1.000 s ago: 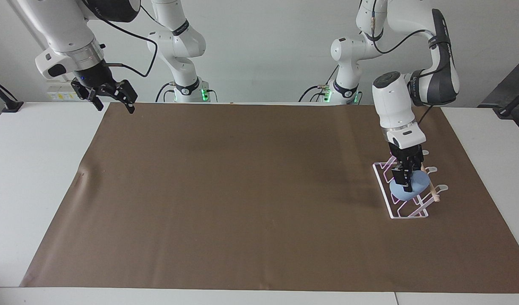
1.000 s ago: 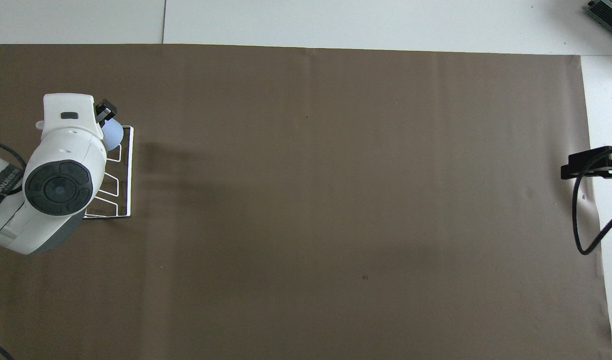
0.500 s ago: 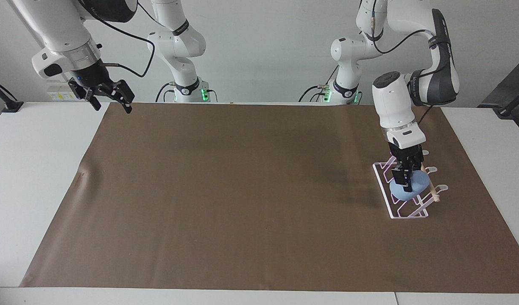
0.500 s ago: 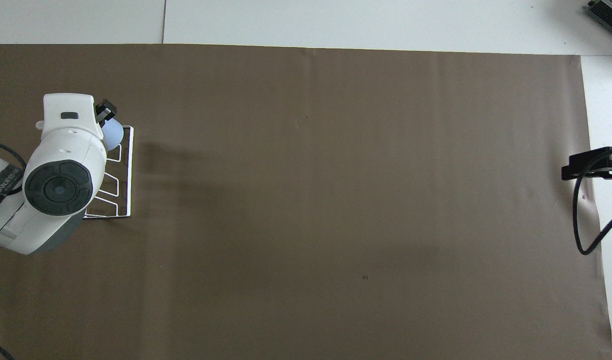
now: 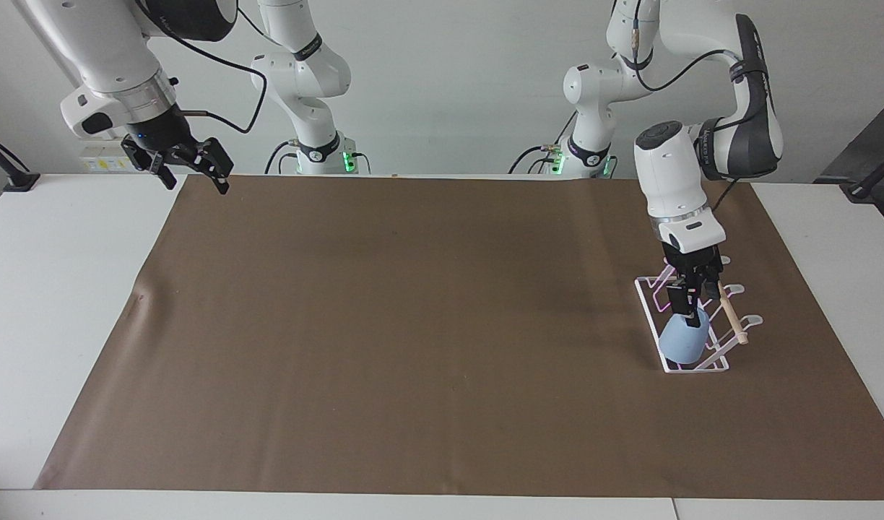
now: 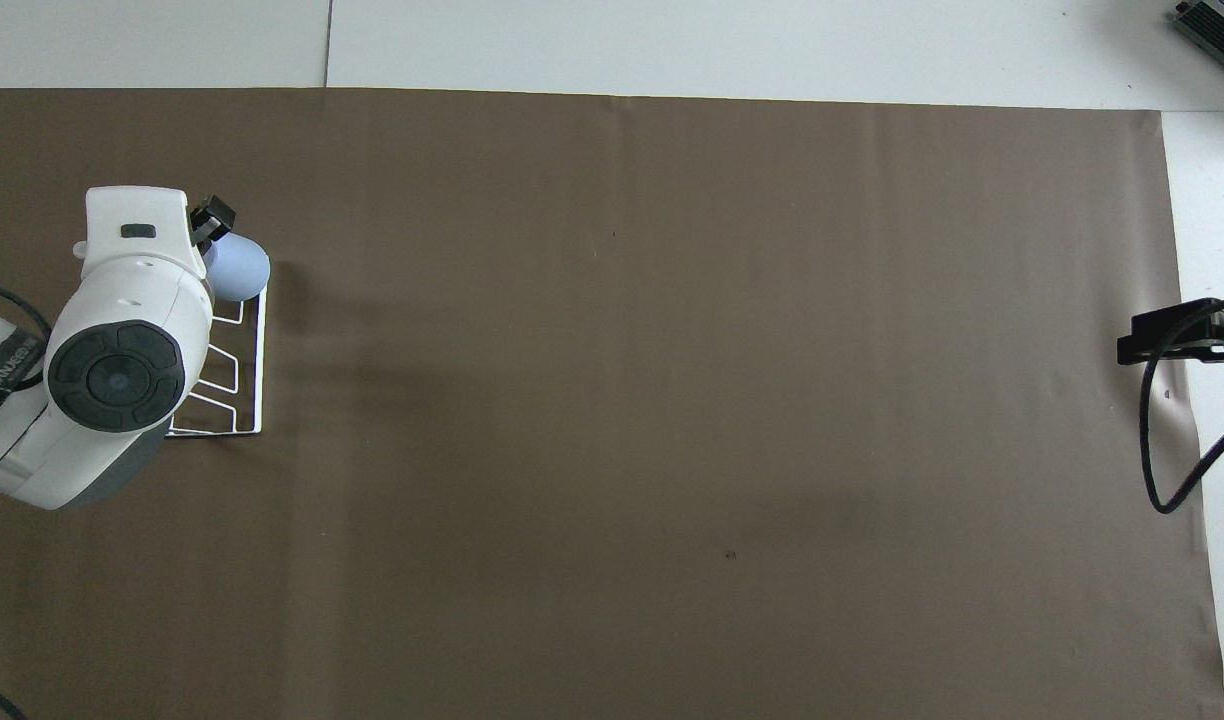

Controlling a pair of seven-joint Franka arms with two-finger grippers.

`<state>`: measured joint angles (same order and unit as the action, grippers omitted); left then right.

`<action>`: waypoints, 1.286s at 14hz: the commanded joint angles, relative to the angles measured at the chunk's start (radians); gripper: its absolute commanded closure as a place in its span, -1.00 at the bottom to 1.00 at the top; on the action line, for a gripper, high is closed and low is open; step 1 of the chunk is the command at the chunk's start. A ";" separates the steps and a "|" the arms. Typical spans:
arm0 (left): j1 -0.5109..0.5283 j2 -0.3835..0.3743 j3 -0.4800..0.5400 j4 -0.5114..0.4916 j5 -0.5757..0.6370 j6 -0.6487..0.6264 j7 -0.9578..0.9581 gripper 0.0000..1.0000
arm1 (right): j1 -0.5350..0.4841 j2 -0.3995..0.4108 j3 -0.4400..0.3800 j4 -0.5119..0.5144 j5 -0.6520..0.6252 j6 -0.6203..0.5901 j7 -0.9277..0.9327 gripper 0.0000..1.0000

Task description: Hang cup on cup holder

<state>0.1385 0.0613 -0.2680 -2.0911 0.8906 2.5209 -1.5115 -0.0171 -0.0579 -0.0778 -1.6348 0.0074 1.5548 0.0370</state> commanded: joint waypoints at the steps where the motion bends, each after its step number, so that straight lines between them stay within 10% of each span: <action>1: -0.002 -0.023 0.000 -0.007 0.019 0.009 0.008 -1.00 | 0.009 -0.026 0.001 -0.016 -0.012 -0.001 0.023 -1.00; 11: -0.319 -0.044 -0.011 0.143 -0.186 -0.326 0.011 -1.00 | 0.002 -0.030 0.006 -0.016 -0.011 0.002 0.018 -1.00; 18: -0.315 -0.182 0.004 0.152 -0.530 -0.425 0.302 -1.00 | 0.002 -0.052 0.006 -0.016 -0.011 -0.012 0.015 -1.00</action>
<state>-0.1876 -0.0937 -0.2776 -1.9283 0.4322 2.1367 -1.3549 -0.0074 -0.0748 -0.0797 -1.6328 0.0074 1.5528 0.0370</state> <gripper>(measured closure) 0.000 0.000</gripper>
